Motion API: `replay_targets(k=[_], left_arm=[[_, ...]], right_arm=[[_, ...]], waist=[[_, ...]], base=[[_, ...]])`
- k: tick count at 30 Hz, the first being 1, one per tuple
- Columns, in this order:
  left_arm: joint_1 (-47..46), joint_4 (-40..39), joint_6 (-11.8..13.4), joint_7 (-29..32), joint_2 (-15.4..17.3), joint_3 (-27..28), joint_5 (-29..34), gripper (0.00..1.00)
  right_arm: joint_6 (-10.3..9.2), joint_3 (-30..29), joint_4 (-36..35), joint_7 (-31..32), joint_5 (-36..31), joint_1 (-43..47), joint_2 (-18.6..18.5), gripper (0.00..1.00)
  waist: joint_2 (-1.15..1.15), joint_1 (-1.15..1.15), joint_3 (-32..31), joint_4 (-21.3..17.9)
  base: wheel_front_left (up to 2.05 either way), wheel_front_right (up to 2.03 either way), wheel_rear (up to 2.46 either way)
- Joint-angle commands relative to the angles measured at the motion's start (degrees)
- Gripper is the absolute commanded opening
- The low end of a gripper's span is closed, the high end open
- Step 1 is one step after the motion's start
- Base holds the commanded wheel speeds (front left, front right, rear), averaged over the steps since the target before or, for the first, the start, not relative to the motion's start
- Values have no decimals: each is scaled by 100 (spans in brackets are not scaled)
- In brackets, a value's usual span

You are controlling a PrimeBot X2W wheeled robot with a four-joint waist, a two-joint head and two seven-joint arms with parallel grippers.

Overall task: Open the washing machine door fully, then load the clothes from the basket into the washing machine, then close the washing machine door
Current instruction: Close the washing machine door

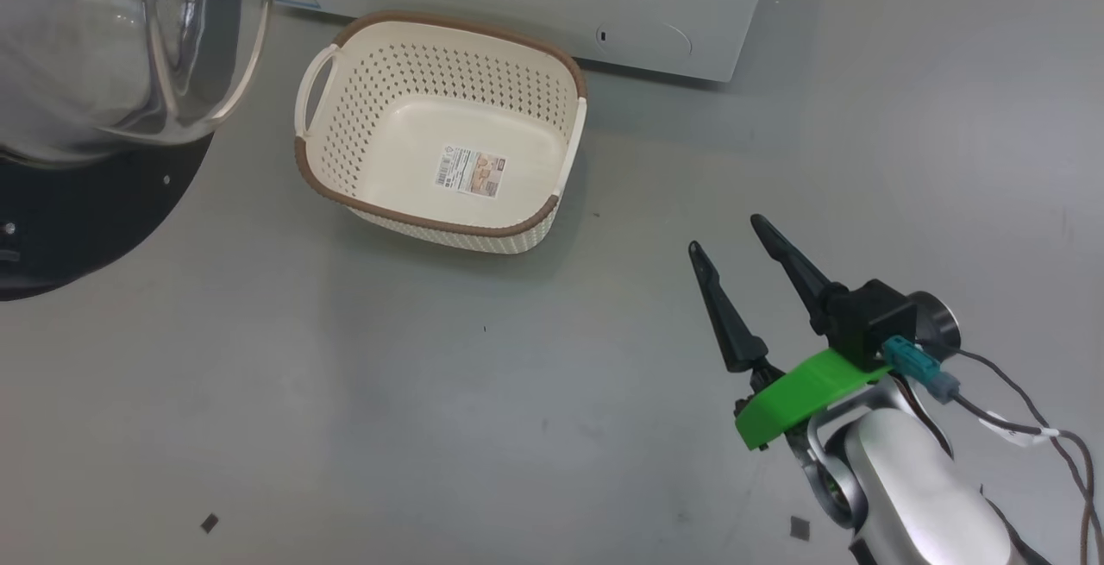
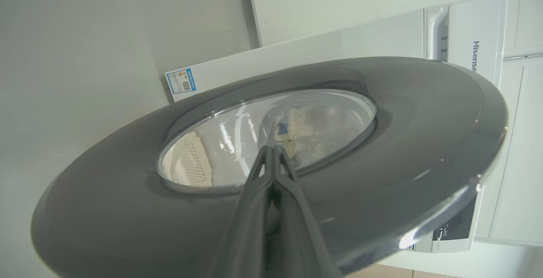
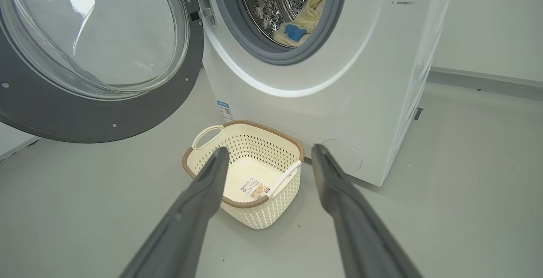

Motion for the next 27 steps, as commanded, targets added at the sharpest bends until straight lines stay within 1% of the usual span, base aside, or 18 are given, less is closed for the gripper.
replay_targets(k=[1,8,14,15,21,27], left_arm=[[91,-232,-40,85,323,64,-56,0],[362,-416,-40,139,79,53,-102,0],[609,-663,-40,157,-192,100,-204,0],[609,-663,-40,157,-192,100,-204,0],[866,-913,-40,121,-468,122,-258,0],[1113,-1247,-22,126,-821,99,-320,0]], right_arm=[[2,119,-146,-39,61,73,34,100],[2,138,-120,-39,178,129,34,100],[2,122,-130,-39,266,190,34,100],[2,122,-130,-39,266,190,34,100],[2,135,-124,-39,350,270,34,100],[2,152,-135,-39,418,354,34,100]], waist=[[0,0,-49,-12],[0,0,-240,-66],[0,0,-397,-118],[0,0,-397,-118],[0,0,-557,-162],[0,0,-695,-219]], base=[[0,0,0],[0,0,0],[0,0,0],[0,0,0],[0,0,0],[0,0,0]])
